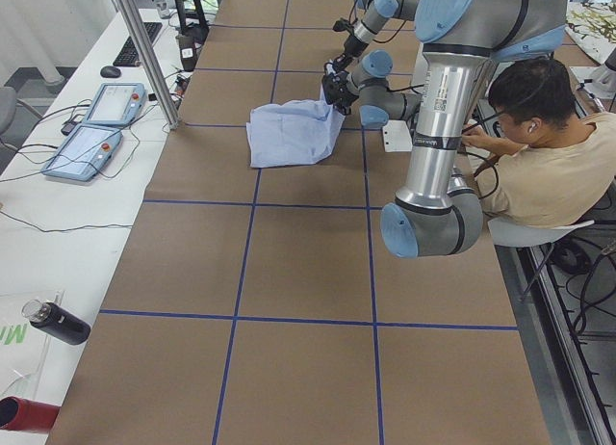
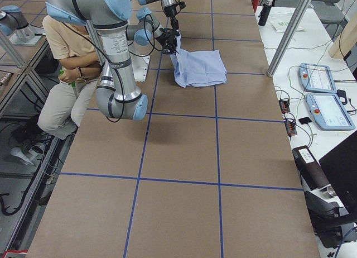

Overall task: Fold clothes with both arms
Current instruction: 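Lift the near edge with both grippers and fold it over the far half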

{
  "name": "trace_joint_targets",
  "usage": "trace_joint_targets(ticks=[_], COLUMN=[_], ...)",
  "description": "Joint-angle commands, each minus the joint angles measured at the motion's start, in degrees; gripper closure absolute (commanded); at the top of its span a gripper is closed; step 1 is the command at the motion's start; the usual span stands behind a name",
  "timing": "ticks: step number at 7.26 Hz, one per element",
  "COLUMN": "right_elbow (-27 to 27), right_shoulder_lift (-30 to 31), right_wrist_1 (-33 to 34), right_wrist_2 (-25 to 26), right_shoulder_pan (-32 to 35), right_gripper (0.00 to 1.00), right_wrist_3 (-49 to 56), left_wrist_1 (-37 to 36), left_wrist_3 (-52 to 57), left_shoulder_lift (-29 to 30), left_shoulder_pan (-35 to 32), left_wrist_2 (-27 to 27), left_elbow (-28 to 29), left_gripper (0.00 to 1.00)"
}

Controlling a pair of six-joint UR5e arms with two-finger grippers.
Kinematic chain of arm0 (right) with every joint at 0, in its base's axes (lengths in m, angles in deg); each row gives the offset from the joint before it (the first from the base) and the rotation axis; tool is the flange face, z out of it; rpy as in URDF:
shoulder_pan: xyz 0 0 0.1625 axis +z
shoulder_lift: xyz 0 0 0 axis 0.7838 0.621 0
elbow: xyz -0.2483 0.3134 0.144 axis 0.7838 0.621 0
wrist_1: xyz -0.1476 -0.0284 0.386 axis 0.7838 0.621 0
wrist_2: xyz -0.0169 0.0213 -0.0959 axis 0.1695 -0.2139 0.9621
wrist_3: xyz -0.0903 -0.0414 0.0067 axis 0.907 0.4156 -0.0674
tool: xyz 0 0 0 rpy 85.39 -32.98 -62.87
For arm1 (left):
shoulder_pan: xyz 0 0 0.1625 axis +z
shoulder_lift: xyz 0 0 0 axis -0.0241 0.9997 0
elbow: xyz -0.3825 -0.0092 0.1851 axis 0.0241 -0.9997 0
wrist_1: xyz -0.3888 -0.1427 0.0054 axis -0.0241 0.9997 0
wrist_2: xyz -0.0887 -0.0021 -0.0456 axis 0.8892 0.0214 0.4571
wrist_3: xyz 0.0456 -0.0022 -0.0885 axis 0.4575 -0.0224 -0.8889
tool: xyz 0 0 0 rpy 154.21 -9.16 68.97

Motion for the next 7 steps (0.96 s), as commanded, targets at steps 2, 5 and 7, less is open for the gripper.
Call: trace_joint_targets(ticks=[2, 5, 7], right_elbow=[15.2, 41.5, 49.4], right_shoulder_lift=[-9.3, -20.0, -23.0], right_wrist_1=[-0.6, -17.5, -21.6], right_wrist_2=[-3.4, -6.4, -9.2], right_shoulder_pan=[9.9, 16.0, 18.2], right_gripper=[1.0, 1.0, 1.0], right_wrist_3=[5.2, 9.9, 13.5], left_wrist_1=[-2.4, -1.2, 1.7], left_wrist_3=[9.6, 15.0, 17.9], left_shoulder_lift=[8.7, 13.9, 15.8], left_shoulder_pan=[-10.7, -14.1, -15.6], left_wrist_2=[2.2, 1.9, 1.8], left_elbow=[14.2, 27.3, 33.8], left_gripper=[1.0, 1.0, 1.0])
